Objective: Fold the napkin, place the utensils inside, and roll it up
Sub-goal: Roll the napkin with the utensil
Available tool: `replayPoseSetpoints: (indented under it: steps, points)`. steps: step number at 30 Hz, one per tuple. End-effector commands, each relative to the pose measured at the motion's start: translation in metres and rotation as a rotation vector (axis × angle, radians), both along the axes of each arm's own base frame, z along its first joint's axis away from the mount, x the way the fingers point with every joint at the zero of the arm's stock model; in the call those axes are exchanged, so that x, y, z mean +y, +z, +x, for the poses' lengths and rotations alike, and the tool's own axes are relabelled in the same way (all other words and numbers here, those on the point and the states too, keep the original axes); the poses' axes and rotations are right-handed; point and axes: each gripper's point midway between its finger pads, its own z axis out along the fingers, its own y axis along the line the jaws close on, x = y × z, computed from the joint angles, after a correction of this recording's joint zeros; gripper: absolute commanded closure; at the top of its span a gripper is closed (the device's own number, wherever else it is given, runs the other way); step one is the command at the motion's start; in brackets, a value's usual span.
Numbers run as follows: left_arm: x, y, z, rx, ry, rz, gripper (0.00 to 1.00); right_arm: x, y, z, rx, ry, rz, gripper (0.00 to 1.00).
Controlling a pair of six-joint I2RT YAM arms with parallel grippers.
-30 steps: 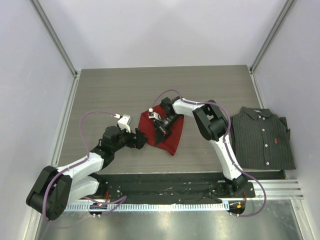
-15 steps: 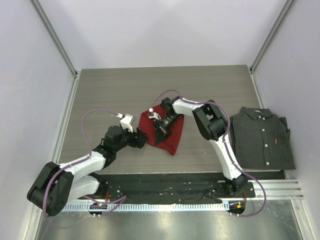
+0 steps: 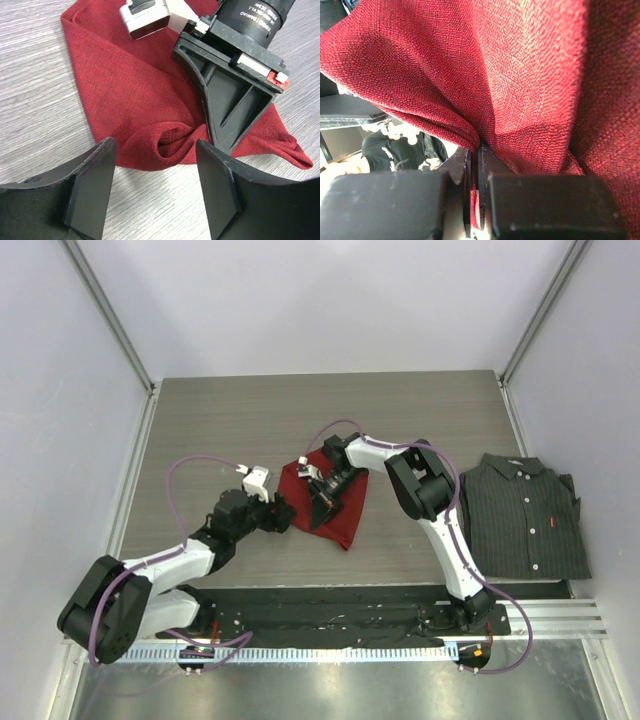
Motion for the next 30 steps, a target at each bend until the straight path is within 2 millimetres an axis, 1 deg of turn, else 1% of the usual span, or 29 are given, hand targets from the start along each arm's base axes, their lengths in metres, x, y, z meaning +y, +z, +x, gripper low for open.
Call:
replayPoseSetpoints:
  steps: [1,2,6,7,15,16,18,20,21,22,23,24,25,26,27,28,29,30]
  points:
    - [-0.009,0.03,0.018,-0.114,-0.006,-0.023,0.34,-0.008,-0.023,0.01,-0.063,0.014,-0.052,0.99]
    - [-0.009,0.03,0.018,-0.115,-0.006,-0.022,0.38,-0.008,-0.024,0.01,-0.06,0.014,-0.053,0.99]
    - [-0.009,0.031,0.021,-0.13,0.001,-0.016,0.42,-0.008,-0.025,0.01,-0.056,0.013,-0.051,0.99]
    - [-0.008,0.029,0.022,-0.128,0.001,-0.008,0.44,-0.008,-0.025,0.01,-0.056,0.013,-0.051,0.99]
    - [-0.015,0.021,0.022,-0.085,-0.03,0.004,0.48,-0.008,-0.025,0.012,-0.048,0.008,-0.045,0.99]
    - [-0.015,0.017,0.022,-0.07,-0.034,0.013,0.49,-0.009,-0.025,0.012,-0.048,0.006,-0.045,0.99]
    - [-0.015,0.015,0.024,-0.059,-0.026,0.021,0.51,-0.009,-0.025,0.013,-0.048,0.005,-0.045,0.99]
    - [-0.012,0.01,0.026,-0.04,-0.005,0.041,0.63,-0.01,-0.025,0.013,-0.049,0.003,-0.047,0.99]
    - [-0.012,0.01,0.029,-0.037,0.003,0.047,0.77,-0.009,-0.025,0.013,-0.053,0.004,-0.044,0.99]
    - [-0.009,0.008,0.031,-0.028,0.018,0.056,0.83,-0.009,-0.023,0.014,-0.06,0.003,-0.047,0.99]
    - [-0.005,0.0,0.03,0.004,0.037,0.08,0.88,-0.01,-0.022,0.015,-0.067,0.002,-0.05,0.98]
    - [-0.005,0.0,0.033,0.007,0.045,0.087,0.98,-0.01,-0.02,0.016,-0.072,-0.001,-0.052,0.96]
    - [-0.004,-0.002,0.034,0.022,0.058,0.095,1.0,-0.009,-0.015,0.019,-0.088,-0.006,-0.051,0.93]
    - [0.001,-0.012,0.032,0.063,0.077,0.12,1.0,-0.01,-0.014,0.022,-0.111,-0.011,-0.064,0.88]
    - [0.001,-0.015,0.032,0.084,0.077,0.129,1.0,-0.01,-0.011,0.025,-0.131,-0.017,-0.07,0.85]
    - [-0.001,-0.014,0.034,0.095,0.079,0.131,1.0,-0.009,-0.004,0.029,-0.169,-0.023,-0.061,0.82]
    - [0.005,-0.021,0.033,0.127,0.107,0.159,1.0,-0.01,-0.002,0.033,-0.188,-0.043,-0.085,0.73]
    - [0.007,-0.025,0.033,0.15,0.124,0.17,1.0,-0.01,0.0,0.035,-0.207,-0.052,-0.089,0.7]
